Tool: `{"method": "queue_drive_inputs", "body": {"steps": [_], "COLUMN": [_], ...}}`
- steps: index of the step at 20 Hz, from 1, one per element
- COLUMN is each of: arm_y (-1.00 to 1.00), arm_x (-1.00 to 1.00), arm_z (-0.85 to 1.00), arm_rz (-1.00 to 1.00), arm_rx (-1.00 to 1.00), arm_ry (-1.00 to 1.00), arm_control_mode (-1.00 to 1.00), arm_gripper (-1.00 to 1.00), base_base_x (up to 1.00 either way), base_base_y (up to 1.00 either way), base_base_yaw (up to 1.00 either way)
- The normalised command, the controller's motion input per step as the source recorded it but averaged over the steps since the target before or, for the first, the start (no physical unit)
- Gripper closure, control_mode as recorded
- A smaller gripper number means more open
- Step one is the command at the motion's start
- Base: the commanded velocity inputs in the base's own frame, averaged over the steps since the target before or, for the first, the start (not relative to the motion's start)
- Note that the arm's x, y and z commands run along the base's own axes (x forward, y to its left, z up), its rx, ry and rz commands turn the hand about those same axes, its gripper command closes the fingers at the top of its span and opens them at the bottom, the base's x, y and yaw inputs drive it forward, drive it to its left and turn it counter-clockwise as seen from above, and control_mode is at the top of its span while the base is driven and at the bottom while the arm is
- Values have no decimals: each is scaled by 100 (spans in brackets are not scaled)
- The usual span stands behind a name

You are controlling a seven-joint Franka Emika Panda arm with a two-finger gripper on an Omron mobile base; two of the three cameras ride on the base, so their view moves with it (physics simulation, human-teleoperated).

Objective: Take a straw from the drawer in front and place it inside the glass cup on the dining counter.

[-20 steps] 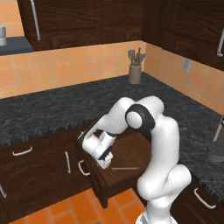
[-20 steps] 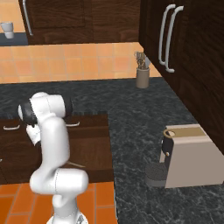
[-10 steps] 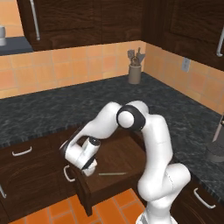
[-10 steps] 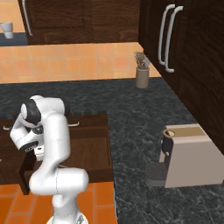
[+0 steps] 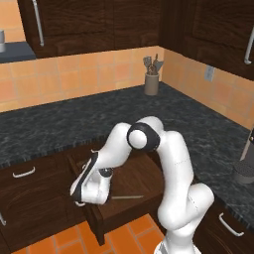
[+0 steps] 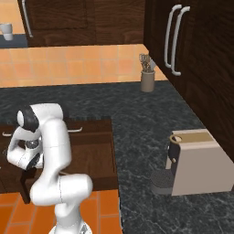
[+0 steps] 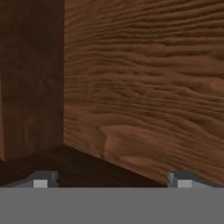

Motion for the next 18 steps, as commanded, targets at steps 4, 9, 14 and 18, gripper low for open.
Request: {"method": "queue_drive_inputs", "body": {"steps": [4, 9, 14, 18], "arm_y": [-65, -56, -50, -32], "arm_x": [17, 3, 1, -9], "arm_z": [50, 37, 44, 52], "arm_rz": [-1, -1, -4, 0], "arm_rx": [22, 13, 4, 1], "arm_ry": [16, 24, 27, 22], "arm_control_mode": [-100, -100, -100, -100], "arm_gripper": [-100, -100, -100, -100], "base_base_x": [0, 0, 0, 0], "base_base_y": [0, 0, 0, 0], "base_base_yaw": [0, 0, 0, 0]}}
